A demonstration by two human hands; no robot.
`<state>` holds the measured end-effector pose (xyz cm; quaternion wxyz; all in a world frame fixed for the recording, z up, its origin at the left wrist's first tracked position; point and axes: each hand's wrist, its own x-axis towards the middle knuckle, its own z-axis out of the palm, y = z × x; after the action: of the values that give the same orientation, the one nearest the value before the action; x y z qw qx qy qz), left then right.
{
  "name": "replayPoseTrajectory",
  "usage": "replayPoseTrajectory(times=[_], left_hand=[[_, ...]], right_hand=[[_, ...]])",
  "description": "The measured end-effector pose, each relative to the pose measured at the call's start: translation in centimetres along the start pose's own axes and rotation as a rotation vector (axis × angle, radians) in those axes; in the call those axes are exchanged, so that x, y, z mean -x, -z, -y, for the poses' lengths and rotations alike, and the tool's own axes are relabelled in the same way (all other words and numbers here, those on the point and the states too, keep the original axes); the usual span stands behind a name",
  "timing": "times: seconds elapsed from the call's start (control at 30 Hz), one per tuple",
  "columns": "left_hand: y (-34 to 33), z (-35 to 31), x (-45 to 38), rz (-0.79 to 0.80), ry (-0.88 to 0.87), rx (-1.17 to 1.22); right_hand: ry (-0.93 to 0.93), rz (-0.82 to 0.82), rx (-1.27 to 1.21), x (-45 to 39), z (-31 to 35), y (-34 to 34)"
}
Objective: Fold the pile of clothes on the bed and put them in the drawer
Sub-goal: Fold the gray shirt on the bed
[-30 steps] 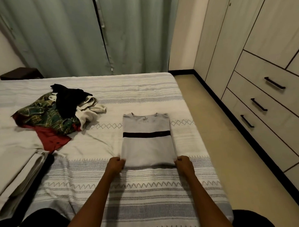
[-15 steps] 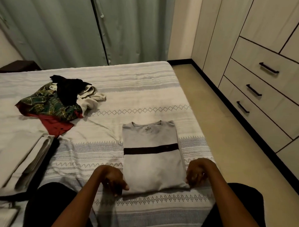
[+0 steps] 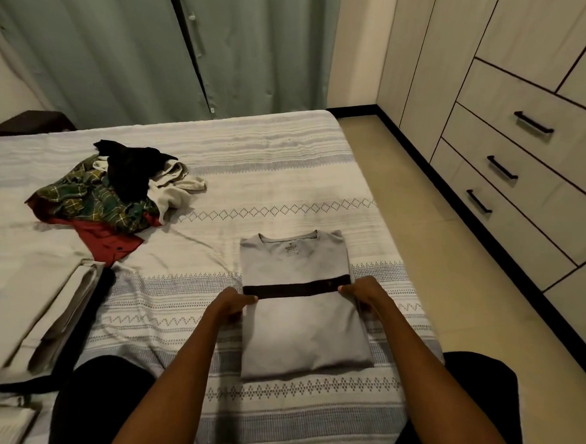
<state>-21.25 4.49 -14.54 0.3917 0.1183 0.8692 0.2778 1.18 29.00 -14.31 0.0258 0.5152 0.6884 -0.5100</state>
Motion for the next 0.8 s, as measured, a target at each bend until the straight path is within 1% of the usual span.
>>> replayPoseTrajectory(times=[0.13, 0.23, 0.3, 0.4, 0.47, 0.53, 0.63, 0.7, 0.8], left_hand=[[-0.5, -0.4, 0.2, 0.02, 0.061, 0.157], [-0.4, -0.2, 0.6, 0.067, 0.089, 0.272], [-0.2, -0.5, 1.1, 0.12, 0.076, 0.386], [0.3, -1.4, 1.7, 0.112, 0.075, 0.575], [1.0, -1.9, 1.7, 0.1, 0.11, 0.615], [1.9, -2.1, 1.6, 0.107, 0.145, 0.59], [2.9, -2.8, 1.7, 0.114, 0.157, 0.582], [3.3, -3.7, 1.9, 0.094, 0.123, 0.645], [4.3, -5.2, 1.7, 0.007, 0.027, 0.754]], right_hand=[[-0.061, 0.05, -0.055, -0.1, 0.1, 1.0], [-0.148, 0.124, -0.209, -0.1, 0.1, 1.6], [-0.168, 0.155, -0.329, 0.3, 0.6, 1.6], [-0.132, 0.108, -0.537, 1.1, 2.1, 1.7], [-0.098, 0.065, -0.644, 1.6, 3.5, 2.0], [-0.074, 0.06, -0.63, 2.0, 4.8, 2.3], [-0.055, 0.071, -0.535, 2.1, 6.4, 2.2], [-0.039, 0.062, -0.538, 2.0, 7.4, 2.3], [0.006, 0.044, -0.646, 1.6, 9.1, 2.9]])
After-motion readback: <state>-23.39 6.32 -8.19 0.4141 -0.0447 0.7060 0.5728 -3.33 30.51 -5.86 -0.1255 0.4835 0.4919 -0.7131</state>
